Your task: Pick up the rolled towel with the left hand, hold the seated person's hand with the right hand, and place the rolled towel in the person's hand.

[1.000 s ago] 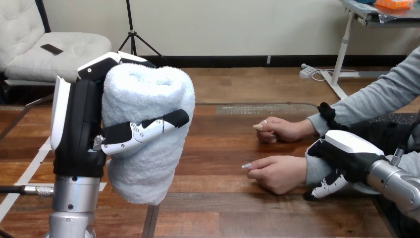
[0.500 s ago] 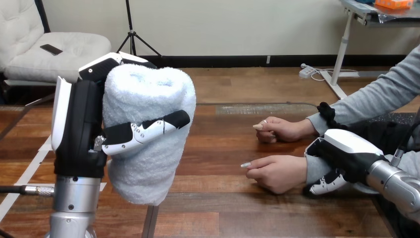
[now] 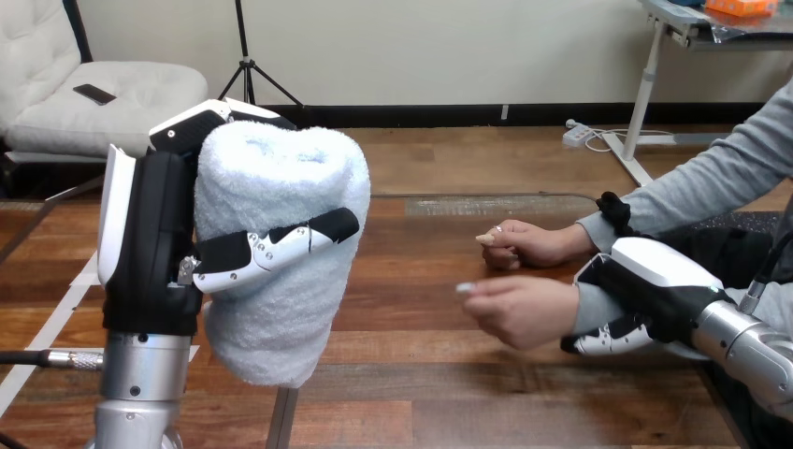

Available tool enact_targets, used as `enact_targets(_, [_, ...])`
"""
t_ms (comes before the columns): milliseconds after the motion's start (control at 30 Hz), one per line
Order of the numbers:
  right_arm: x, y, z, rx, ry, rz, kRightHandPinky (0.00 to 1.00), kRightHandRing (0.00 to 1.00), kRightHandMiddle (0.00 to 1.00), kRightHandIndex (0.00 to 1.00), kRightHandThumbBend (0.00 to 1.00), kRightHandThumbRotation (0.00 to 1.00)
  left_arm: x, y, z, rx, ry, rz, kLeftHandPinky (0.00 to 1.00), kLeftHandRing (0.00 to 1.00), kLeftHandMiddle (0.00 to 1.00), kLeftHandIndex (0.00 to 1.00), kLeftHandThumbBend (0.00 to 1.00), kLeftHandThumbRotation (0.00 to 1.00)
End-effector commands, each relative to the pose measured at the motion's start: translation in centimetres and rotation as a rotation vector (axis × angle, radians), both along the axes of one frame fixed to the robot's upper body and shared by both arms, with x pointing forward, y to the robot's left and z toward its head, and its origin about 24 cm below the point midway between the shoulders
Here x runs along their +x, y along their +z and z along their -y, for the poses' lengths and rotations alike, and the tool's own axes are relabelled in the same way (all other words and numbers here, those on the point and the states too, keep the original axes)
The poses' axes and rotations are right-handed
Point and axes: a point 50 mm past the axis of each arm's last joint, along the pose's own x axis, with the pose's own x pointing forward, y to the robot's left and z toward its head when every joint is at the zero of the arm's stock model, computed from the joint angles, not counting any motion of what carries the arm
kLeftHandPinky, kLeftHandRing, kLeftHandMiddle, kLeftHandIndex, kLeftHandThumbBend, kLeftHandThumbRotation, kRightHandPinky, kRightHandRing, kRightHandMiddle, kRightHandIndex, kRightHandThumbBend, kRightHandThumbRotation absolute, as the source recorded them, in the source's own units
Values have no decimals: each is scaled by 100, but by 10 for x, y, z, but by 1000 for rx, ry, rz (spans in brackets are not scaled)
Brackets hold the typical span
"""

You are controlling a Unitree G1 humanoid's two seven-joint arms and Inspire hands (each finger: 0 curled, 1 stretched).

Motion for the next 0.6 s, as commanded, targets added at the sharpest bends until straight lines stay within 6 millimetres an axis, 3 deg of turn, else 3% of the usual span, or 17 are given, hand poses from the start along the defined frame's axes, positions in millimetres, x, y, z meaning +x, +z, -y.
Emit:
enact_targets(0, [7, 10, -5, 42, 8, 61, 19, 23, 29, 29, 46, 33, 6, 17, 2, -22, -6, 92, 27, 31, 37, 40, 71, 0])
enact_targets(200, [8, 12, -6, 62, 6, 81, 18, 22, 28, 30, 43, 36, 6, 17, 2, -23, -6, 91, 27, 32, 37, 40, 72, 0])
enact_targets(567, [9, 17, -8, 94, 10, 96, 16, 20, 26, 29, 41, 32, 7, 16, 3, -23, -10, 91, 27, 32, 37, 40, 71, 0])
